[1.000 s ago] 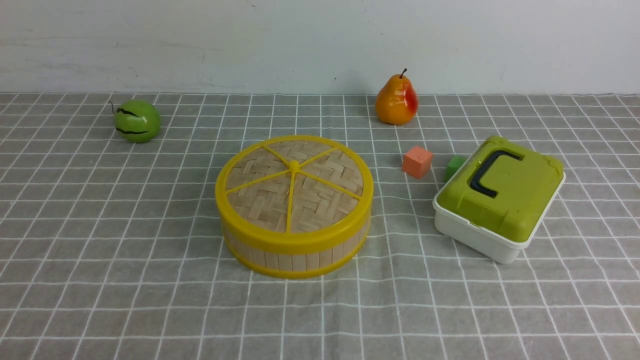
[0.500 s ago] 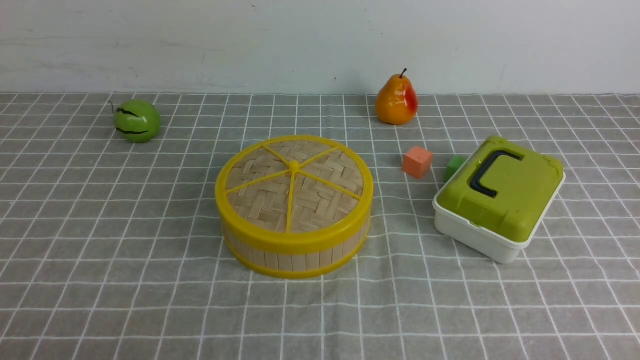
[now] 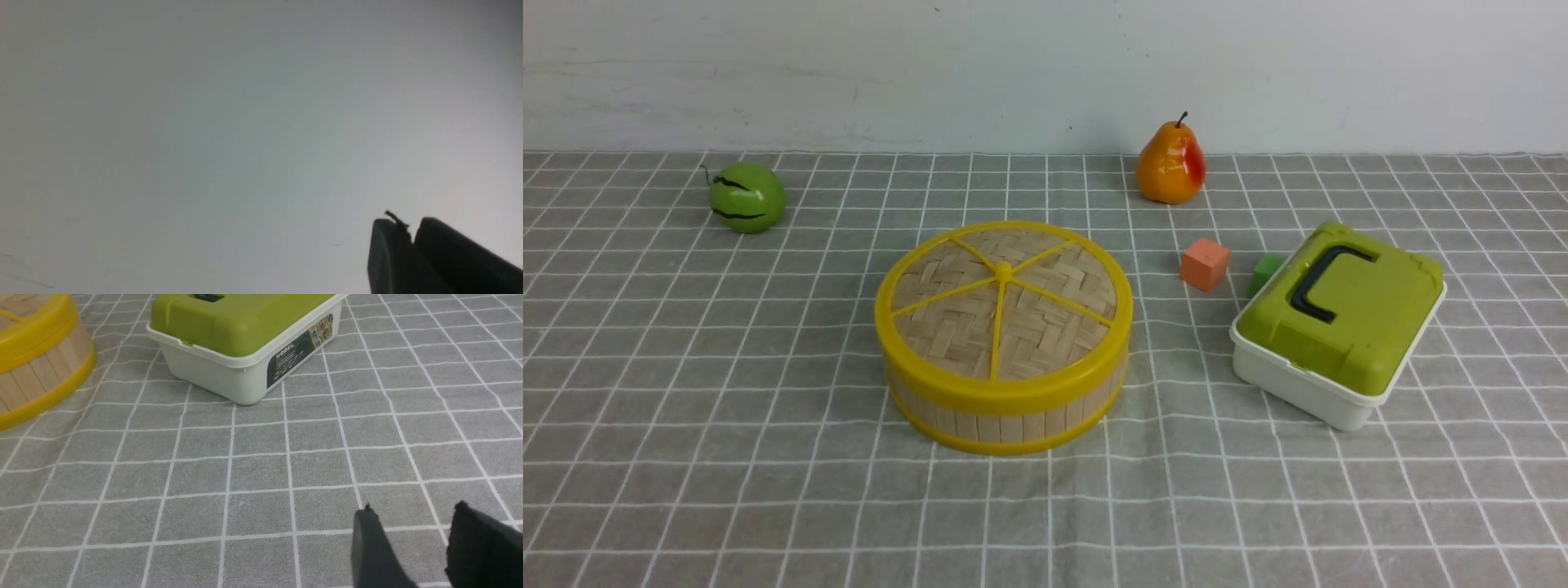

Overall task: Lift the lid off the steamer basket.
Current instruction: Use the left arm to lift the lid of the steamer

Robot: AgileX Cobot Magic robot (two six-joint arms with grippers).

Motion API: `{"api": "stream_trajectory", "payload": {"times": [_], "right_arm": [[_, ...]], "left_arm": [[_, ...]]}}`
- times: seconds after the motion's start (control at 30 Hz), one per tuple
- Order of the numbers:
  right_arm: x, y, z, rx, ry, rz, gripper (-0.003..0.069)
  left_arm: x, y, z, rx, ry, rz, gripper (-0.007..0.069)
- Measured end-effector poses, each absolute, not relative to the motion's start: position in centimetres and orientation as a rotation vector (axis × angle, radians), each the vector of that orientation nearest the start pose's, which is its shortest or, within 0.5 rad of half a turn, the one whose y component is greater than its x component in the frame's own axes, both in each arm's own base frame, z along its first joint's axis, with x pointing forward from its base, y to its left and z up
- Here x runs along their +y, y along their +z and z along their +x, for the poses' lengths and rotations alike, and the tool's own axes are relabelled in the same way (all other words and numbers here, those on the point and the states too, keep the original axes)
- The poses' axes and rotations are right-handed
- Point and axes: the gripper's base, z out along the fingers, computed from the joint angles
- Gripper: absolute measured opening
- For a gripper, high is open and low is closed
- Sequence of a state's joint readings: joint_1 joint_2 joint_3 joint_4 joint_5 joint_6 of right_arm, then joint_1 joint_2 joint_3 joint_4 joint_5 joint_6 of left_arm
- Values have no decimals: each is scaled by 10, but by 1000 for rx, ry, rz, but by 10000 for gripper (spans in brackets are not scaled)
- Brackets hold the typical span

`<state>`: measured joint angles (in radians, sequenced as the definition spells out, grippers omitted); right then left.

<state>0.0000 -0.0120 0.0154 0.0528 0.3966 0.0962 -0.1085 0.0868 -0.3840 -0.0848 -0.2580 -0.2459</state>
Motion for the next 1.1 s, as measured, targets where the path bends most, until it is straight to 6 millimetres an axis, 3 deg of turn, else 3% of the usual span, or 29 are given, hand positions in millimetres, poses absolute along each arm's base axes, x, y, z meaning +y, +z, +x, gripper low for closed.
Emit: {"api": "stream_trajectory", "payload": {"times": [0.07, 0.2, 0.27, 0.4, 0.43, 0.47, 0.6, 0.73, 0.8, 0.9, 0.93, 0.97, 1.0, 1.03, 1.1], "right_arm": [[2, 173, 52, 1881, 118, 122, 244], [2, 173, 52, 1881, 118, 122, 244], [2, 173, 52, 1881, 118, 122, 244], [2, 173, 52, 1881, 118, 122, 242], [2, 173, 52, 1881, 118, 122, 242], [2, 173, 52, 1881, 118, 122, 242], [2, 173, 52, 1881, 118, 122, 242], [2, 173, 52, 1881, 118, 122, 242], [2, 173, 52, 1881, 118, 122, 241], [2, 173, 52, 1881, 118, 122, 242], [2, 173, 52, 1881, 118, 122, 242], [2, 173, 52, 1881, 118, 122, 242], [2, 173, 52, 1881, 118, 122, 242], [2, 173, 52, 1881, 118, 122, 242], [2, 173, 52, 1881, 118, 122, 242]], "left_arm": [[-2, 383, 26, 998, -339, -92, -13], [-7, 420, 61, 1193, -253, -40, -13], [-13, 437, 106, 1385, -219, -14, -13], [-21, 445, 174, 1617, -204, 0, -13], [-24, 445, 196, 1694, -204, 1, -13], [-24, 445, 200, 1707, -204, 2, -13], [-40, 433, 274, 2040, -296, -12, -13], [-61, 423, 323, 2268, -470, 41, -13], [-84, 408, 356, 2397, -558, 159, -13], [-110, 391, 379, 2501, -559, 286, -13], [-138, 379, 397, 2543, -485, 380, -13], [-141, 377, 399, 2544, -471, 393, -13], [-165, 369, 412, 2541, -362, 437, -13], [-168, 368, 413, 2539, -348, 436, -13], [-203, 358, 424, 2503, -213, 449, -13]]}}
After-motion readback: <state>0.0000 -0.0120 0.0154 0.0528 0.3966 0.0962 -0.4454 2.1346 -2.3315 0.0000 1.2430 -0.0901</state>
